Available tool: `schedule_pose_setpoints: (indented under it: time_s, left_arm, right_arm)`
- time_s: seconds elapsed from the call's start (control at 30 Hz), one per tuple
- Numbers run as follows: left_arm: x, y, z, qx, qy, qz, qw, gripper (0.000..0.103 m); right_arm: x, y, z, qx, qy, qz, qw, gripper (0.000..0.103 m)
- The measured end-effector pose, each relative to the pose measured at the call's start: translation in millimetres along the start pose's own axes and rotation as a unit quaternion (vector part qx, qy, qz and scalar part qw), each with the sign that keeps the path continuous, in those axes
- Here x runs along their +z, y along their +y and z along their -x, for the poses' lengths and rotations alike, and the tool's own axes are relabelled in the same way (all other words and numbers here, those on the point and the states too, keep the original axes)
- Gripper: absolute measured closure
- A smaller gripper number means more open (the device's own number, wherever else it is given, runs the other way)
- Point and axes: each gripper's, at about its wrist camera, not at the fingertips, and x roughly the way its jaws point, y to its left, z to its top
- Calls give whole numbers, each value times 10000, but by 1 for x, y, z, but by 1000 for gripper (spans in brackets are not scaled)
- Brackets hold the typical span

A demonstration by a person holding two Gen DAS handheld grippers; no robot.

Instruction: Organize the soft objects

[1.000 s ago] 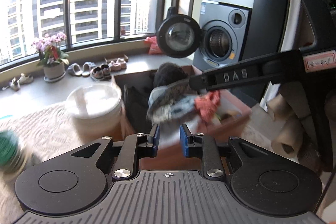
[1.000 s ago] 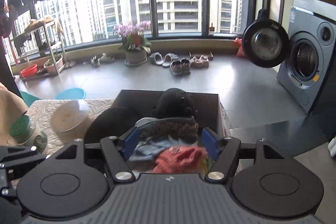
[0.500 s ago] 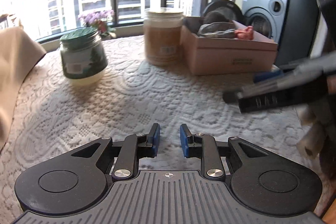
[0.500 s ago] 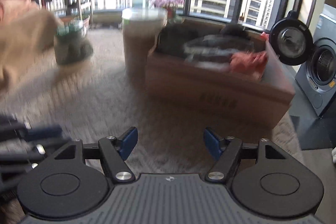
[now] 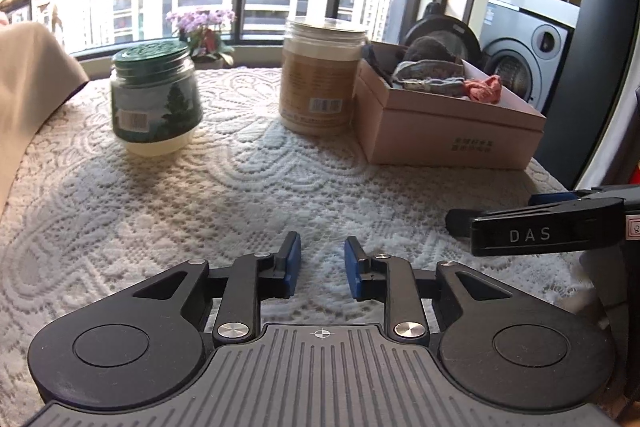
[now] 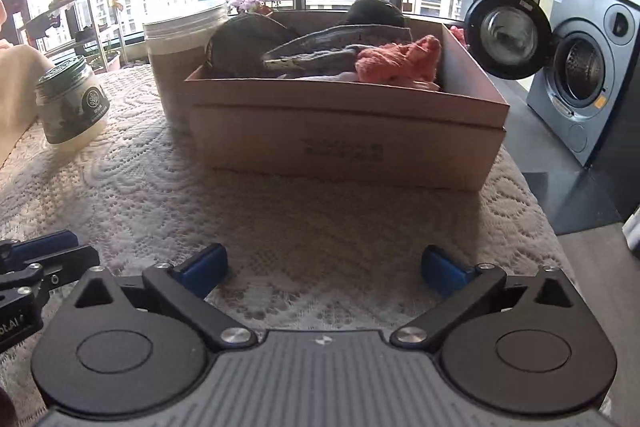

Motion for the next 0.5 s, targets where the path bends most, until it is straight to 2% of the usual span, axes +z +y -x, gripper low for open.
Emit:
schedule_pose_setpoints:
  time_s: [0.1, 0.23, 0.4, 0.5]
  left_arm:
    - [1, -9, -4, -65, 13, -115, 9999, 66]
    - [0, -12, -6, -15, -44, 12, 10000, 65]
    - [0, -14, -7, 92, -92, 60, 9999, 65]
    - [0, -17, -8, 166, -106, 8, 9998, 65]
  right_arm:
    - [0, 0, 0, 58, 69, 65, 9999, 0]
    - [2, -3, -1, 128, 161, 154, 9997, 0]
    - [-11, -6, 1, 255, -281, 236, 9990, 0]
    - [-15, -7, 3, 192, -393, 151, 9989, 0]
